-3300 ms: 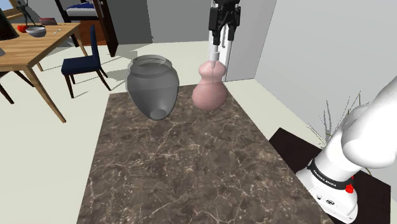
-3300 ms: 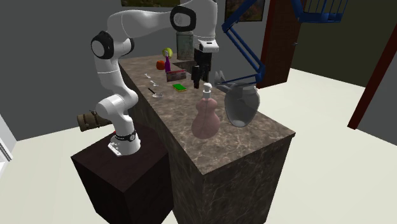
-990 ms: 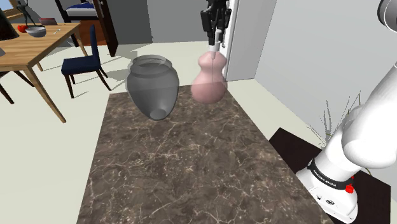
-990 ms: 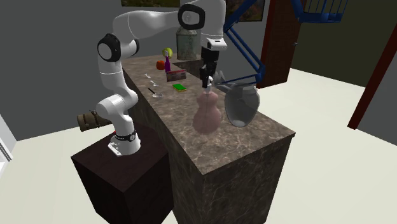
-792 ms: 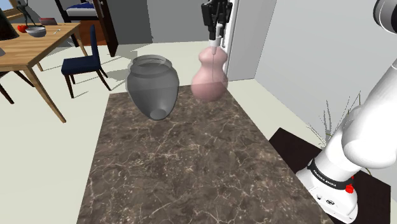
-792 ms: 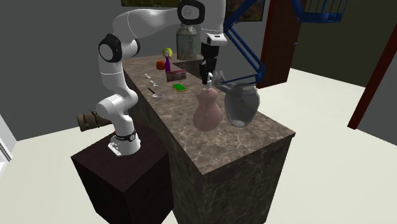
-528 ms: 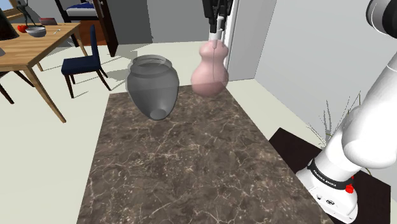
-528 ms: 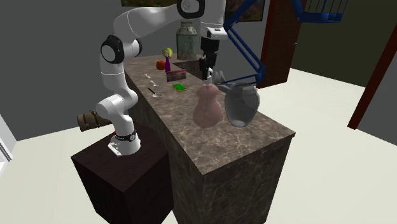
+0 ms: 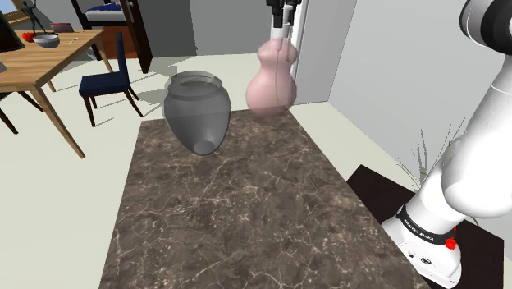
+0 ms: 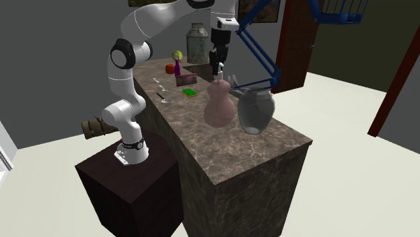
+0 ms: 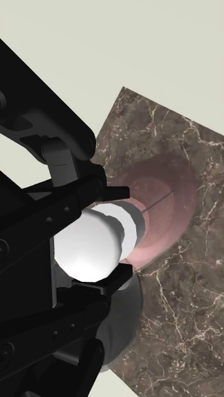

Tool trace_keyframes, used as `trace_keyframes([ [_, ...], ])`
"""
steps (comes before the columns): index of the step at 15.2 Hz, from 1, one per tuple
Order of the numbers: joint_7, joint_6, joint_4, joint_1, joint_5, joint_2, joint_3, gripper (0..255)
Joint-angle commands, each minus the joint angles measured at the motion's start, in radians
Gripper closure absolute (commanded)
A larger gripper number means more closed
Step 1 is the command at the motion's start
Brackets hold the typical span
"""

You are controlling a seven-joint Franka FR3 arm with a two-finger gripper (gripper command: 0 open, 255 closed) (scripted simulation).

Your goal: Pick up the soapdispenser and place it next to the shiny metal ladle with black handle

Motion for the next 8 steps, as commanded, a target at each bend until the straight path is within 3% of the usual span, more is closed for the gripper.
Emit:
trace_keyframes([
  [1, 0.03, 0.02, -0.08, 0.012, 0.016, -0.064, 0.011, 255],
  [8, 0.149, 0.066, -0.307, 0.062, 0.076, -0.256, 0.064, 255],
])
